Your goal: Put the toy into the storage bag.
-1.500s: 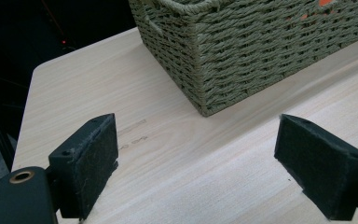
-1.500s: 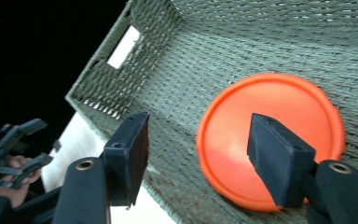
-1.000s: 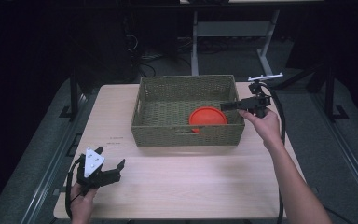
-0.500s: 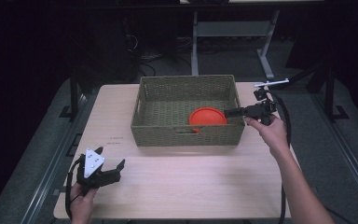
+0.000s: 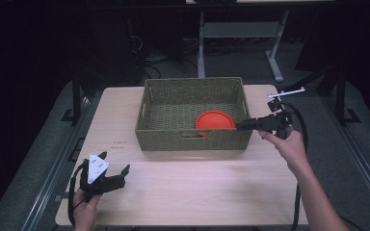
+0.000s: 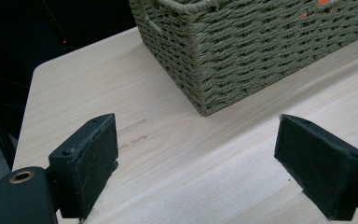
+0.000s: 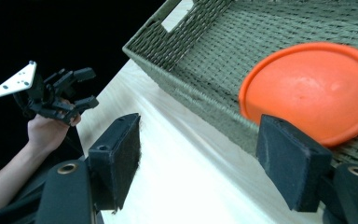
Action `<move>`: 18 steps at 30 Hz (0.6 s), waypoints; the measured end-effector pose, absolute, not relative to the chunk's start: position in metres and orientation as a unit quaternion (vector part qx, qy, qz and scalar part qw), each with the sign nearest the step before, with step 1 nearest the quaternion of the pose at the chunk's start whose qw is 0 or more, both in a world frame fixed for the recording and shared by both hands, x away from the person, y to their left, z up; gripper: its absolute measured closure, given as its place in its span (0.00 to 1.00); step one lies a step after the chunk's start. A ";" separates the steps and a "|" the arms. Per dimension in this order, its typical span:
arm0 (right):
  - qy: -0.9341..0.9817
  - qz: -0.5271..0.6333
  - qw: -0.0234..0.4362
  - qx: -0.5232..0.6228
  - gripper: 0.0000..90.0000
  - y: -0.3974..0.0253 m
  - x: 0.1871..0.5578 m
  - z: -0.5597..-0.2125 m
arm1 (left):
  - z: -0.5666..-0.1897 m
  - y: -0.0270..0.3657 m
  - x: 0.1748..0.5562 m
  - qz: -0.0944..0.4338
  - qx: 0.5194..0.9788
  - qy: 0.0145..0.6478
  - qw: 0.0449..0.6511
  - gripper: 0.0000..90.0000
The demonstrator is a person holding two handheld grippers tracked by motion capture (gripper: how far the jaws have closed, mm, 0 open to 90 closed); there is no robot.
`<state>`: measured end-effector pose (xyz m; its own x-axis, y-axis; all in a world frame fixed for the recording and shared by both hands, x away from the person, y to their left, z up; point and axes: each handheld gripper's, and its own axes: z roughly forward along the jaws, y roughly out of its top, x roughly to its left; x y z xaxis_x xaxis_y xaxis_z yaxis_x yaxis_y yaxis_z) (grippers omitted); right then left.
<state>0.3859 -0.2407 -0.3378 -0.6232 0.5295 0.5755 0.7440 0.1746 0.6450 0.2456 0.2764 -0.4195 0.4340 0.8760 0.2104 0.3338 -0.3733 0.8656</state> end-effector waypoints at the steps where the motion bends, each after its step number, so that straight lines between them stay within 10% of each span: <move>1: -0.758 -0.486 0.112 -0.419 0.33 -0.241 0.384 -0.338 | -0.419 0.276 0.246 0.348 0.752 0.403 0.390 0.14; 18: -0.770 -0.487 0.123 -0.394 0.32 -0.245 0.358 -0.350 | -0.420 0.277 0.246 0.348 0.750 0.406 0.389 0.14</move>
